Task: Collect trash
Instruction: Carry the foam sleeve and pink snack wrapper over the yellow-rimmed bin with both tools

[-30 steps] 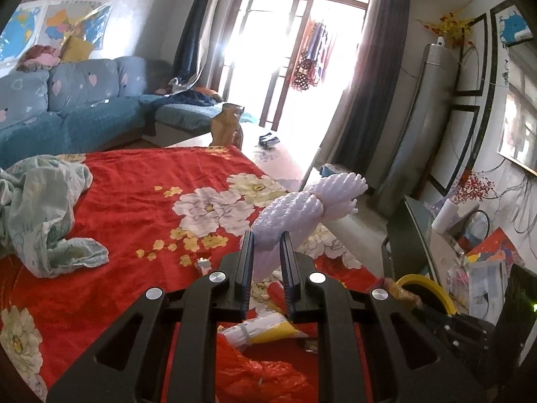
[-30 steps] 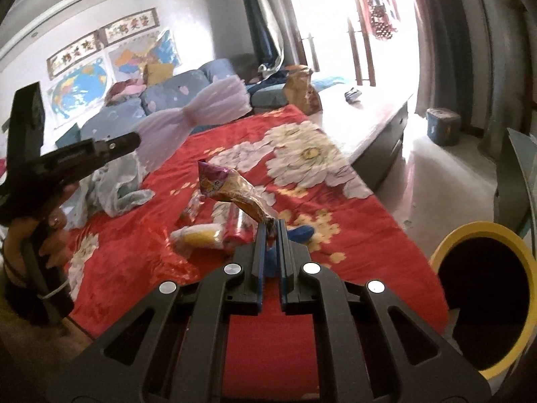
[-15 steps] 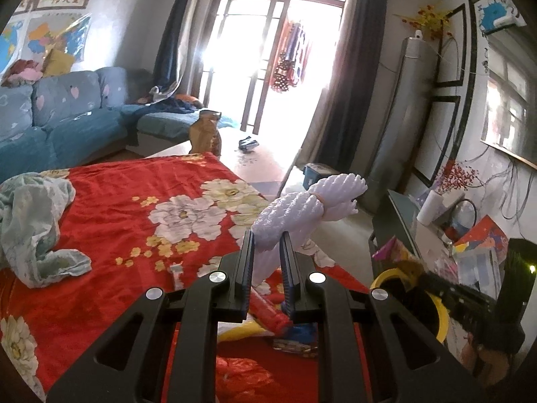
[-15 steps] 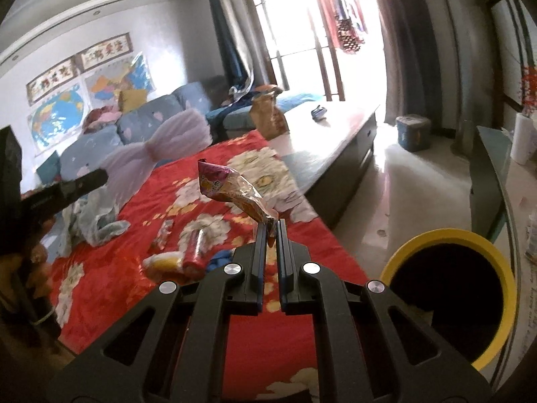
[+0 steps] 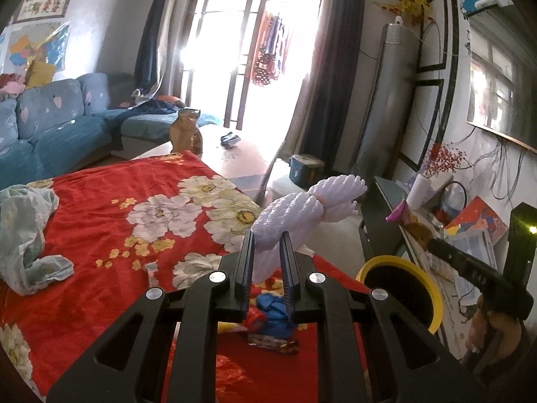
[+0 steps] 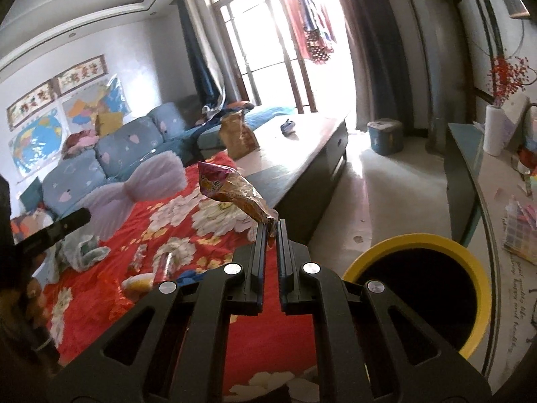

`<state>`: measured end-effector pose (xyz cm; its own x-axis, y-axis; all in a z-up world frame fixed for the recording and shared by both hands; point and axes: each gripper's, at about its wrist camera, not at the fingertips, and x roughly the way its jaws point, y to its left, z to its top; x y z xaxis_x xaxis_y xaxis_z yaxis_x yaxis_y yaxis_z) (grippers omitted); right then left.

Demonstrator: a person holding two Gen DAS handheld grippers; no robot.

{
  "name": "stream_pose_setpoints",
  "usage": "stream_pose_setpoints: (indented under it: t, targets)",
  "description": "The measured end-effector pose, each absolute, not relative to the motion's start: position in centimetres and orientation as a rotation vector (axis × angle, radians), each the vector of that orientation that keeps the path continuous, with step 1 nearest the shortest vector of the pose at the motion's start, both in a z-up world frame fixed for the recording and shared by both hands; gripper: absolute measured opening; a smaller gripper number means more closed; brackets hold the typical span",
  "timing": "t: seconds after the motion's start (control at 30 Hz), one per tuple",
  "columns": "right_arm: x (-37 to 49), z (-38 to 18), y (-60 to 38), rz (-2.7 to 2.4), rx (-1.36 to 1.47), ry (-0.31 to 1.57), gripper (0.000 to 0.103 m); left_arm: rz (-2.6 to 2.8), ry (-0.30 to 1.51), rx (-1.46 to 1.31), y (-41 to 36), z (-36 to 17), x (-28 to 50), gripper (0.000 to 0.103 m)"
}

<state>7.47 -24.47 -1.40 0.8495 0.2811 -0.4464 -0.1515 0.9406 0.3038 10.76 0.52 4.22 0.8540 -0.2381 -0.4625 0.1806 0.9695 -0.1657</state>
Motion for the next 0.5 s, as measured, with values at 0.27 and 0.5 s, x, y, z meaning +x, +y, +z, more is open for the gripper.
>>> stream_pose_setpoints:
  t: [0.27,0.5]
  targets:
    - [7.4,-1.5,-26.3,0.177,0.279,0.492,0.003,-0.252,0.509,-0.088,-1.1,4.0,10.9,0.015]
    - [7.4,-1.7,-27.7,0.135,0.294,0.485,0.003,-0.281,0.514,-0.058,-2.7,3.8,10.9,0.015]
